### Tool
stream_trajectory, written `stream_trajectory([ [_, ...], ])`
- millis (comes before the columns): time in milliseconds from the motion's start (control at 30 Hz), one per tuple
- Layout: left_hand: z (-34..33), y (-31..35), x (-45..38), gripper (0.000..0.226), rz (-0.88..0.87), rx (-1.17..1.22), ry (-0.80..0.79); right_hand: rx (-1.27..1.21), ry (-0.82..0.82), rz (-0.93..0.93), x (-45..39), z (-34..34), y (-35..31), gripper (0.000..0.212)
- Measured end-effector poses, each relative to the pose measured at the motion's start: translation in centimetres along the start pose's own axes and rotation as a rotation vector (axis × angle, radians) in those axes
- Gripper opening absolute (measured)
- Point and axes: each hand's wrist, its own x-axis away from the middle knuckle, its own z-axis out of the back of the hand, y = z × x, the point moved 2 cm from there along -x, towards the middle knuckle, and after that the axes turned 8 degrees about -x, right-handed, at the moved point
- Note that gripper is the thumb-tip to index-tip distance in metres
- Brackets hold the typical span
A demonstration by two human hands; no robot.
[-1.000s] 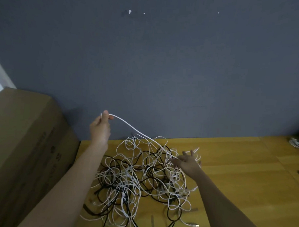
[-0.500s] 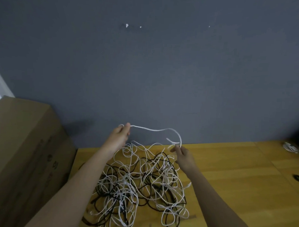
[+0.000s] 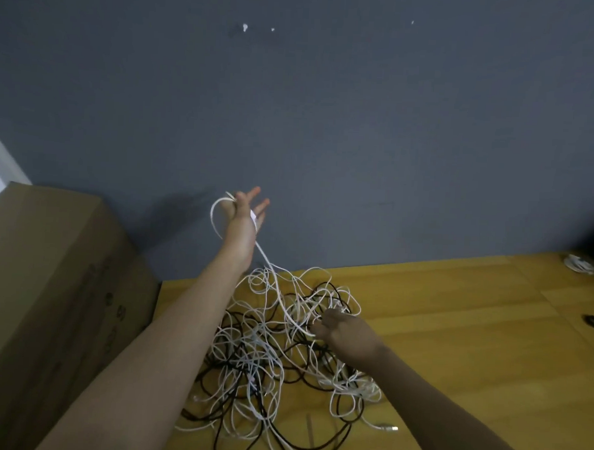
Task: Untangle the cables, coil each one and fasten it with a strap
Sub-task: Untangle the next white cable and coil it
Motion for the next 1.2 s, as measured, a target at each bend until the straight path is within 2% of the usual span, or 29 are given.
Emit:
stream_trajectory([
  [67,0.7,-1.5,-0.6,0.031,-0.112,-0.367,-0.038,-0.032,0.114,0.069,0.3,0.3,-0.2,0.046],
  [133,1.7,-3.2,-0.8,0.042,-0.165,-0.739,-0.157,-0.060,0.242,0.092,0.8,1.2,-0.1,0.041],
  [233,3.1,-5.4,-0.4,0.059,-0.115,-1.133,-0.409,-0.076,0.443,-0.002,1.5,3.0,0.8,0.017],
  [267,3.4,-5.9,0.0,0.060,-0.098,-1.206,-0.493,-0.121,0.507,-0.073,1.7,3.5,1.2,0.022],
  [400,2.8,-6.0,3.5,0.044,0.008,-1.248,-0.697,-0.410,0.730,-0.339,2.3,4.9,3.6,0.030],
  [500,2.2,-5.8,5.4,0.048,0.005,-1.230,-0.758,-0.618,0.694,-0.499,1.8,5.4,4.7,0.032],
  [600,1.6,-4.7,6.5,0.061,0.037,-1.103,-0.797,-0.841,0.719,-0.605,1.0,5.9,5.0,0.030],
  [667,1.3,-3.8,7.0,0.057,0.033,-0.959,-0.835,-0.918,0.619,-0.634,0.7,5.8,5.3,0.026],
  [767,1.1,-2.7,6.8,0.047,0.061,-0.721,-0.773,-1.085,0.344,-0.568,0.6,4.7,4.9,0.007],
  [800,1.1,-2.3,6.6,0.045,0.078,-0.640,-0.735,-1.140,0.324,-0.550,0.7,4.4,4.6,0.010],
  [933,1.4,-1.9,5.3,0.039,0.101,-0.526,-0.560,-1.399,0.471,-0.682,1.4,2.6,4.1,0.008],
  [1000,1.7,-2.4,4.7,0.036,0.129,-0.537,-0.444,-1.485,0.510,-0.698,1.6,2.1,3.5,0.018],
  [1100,2.3,-2.9,3.9,0.034,0.162,-0.521,-0.225,-1.658,0.665,-0.774,2.1,1.9,3.2,0.030],
  [1200,3.2,-2.8,3.0,0.036,0.167,-0.487,-0.074,-1.592,0.728,-0.939,3.4,1.0,4.3,0.031],
])
